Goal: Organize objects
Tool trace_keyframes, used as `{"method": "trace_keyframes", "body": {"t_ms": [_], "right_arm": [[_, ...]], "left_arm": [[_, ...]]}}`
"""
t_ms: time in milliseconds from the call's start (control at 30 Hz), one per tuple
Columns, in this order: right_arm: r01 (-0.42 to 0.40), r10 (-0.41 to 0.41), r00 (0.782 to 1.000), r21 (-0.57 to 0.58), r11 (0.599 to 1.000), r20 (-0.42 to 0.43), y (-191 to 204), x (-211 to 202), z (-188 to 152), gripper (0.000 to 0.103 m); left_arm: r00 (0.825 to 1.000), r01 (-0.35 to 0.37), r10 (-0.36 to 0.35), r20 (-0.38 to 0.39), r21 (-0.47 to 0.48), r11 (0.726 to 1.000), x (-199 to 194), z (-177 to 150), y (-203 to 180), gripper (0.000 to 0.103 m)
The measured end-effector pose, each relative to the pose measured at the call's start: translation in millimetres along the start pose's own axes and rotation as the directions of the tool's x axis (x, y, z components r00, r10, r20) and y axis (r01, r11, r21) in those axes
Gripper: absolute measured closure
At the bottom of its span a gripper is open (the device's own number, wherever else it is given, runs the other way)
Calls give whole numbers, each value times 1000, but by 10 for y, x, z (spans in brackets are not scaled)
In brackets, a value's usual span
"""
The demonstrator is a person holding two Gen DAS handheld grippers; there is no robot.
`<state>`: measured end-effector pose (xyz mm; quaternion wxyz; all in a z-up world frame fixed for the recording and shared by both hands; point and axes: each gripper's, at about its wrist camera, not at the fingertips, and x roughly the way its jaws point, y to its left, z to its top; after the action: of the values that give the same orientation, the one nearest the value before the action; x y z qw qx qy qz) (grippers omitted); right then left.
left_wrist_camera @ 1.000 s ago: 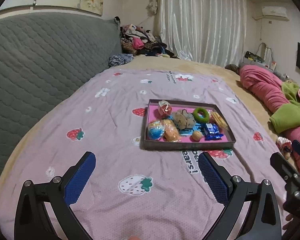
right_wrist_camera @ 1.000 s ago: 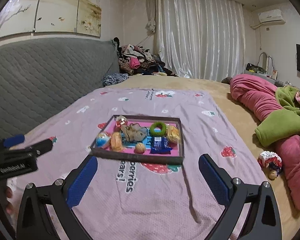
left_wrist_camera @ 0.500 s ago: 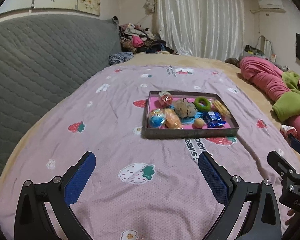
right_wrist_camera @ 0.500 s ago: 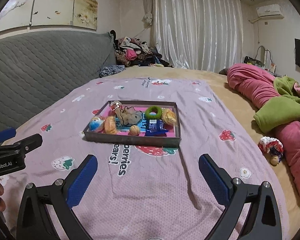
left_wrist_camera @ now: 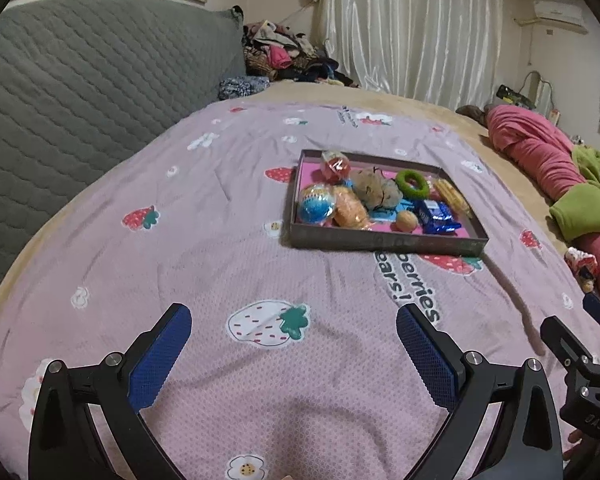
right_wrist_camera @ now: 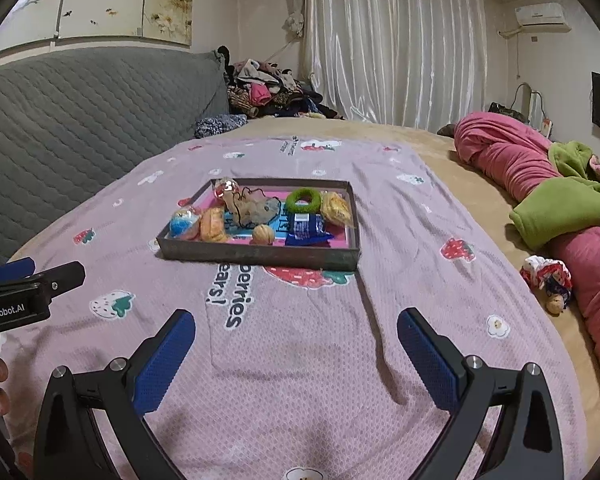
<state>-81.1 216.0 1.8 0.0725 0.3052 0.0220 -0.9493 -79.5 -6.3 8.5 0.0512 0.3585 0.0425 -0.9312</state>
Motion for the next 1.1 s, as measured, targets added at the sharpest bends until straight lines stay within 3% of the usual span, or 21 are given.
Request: {"method": "trace_keyframes", "body": {"t_ms": [467,633,1100], "right_arm": [[10,-10,999,-3,1000,-41,-34,139,-154,1],[16,-16,999,2,1000,-52,-52,193,-240,1],[26,-27,996,-14,1000,-90,-70,334,-414,1]], "left_arm": [[999,11,-10,-41,29,1000,253,-152,-57,1],[998,-60,62,-30,65,996,325,-229,-99,1],[996,16,-12,-85,48,999,567,-397,-78,1]]}}
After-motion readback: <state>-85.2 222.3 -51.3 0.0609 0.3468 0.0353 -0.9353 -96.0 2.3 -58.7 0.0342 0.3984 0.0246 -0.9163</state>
